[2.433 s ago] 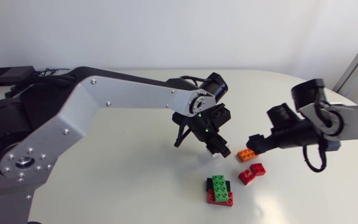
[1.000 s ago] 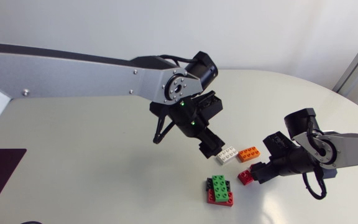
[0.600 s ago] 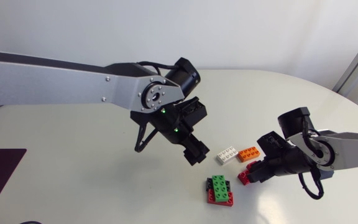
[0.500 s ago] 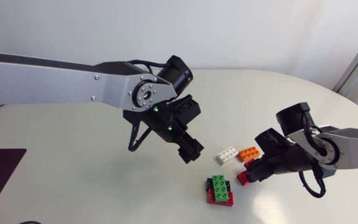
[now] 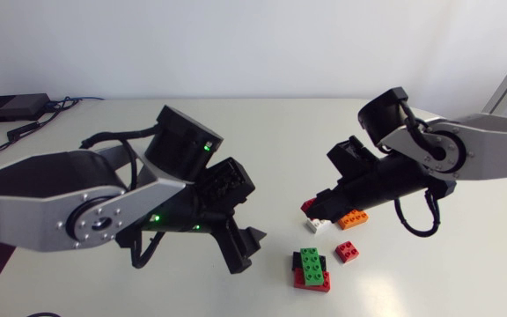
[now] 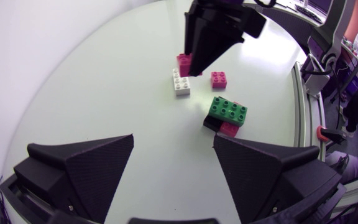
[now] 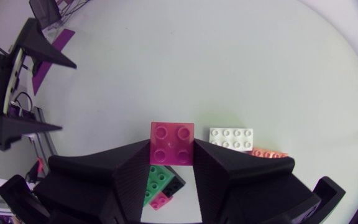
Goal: Sort duplo bricks by size, large to the right and small to the left
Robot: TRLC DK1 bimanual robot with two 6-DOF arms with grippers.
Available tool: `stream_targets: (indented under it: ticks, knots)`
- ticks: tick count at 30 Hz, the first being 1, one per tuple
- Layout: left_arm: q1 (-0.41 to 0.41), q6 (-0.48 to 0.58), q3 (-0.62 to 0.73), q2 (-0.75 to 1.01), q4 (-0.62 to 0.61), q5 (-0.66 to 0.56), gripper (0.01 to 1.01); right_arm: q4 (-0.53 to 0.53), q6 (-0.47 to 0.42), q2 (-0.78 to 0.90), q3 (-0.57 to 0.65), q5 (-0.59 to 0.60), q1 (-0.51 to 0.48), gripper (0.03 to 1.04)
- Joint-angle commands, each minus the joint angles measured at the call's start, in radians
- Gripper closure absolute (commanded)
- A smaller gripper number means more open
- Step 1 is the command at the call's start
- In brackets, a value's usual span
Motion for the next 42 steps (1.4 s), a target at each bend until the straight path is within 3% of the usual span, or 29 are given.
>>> stream_targets:
  ticks: [1, 10, 27, 31, 34, 40, 42]
  knots:
    - [-0.024, 0.023, -0.054, -0.031, 0.041, -0.020, 0.144, -0.046, 0.048, 0.021, 0.048, -0.058, -0.015, 0.77]
    - [-0.101, -0.009, -0.090, -0.003, 0.222, -0.089, 0.149, -0.140, 0.075, 0.011, 0.100, -0.256, -0.012, 0.76]
    - [-0.164, -0.081, 0.061, 0.120, 0.294, -0.119, 0.180, -0.163, 0.089, -0.004, 0.132, -0.294, 0.011, 0.76]
    - [-0.161, -0.090, 0.071, 0.138, 0.313, -0.119, 0.238, -0.158, 0.098, -0.002, 0.134, -0.294, 0.020, 0.76]
    - [-0.156, -0.099, 0.079, 0.149, 0.311, -0.119, 0.423, -0.157, 0.103, -0.008, 0.132, -0.287, 0.019, 0.76]
    - [-0.145, -0.119, 0.070, 0.163, 0.310, -0.117, 0.443, -0.157, 0.109, -0.022, 0.129, -0.288, 0.019, 0.76]
    - [-0.145, -0.122, 0.068, 0.166, 0.310, -0.117, 0.525, -0.158, 0.109, -0.025, 0.129, -0.288, 0.019, 0.76]
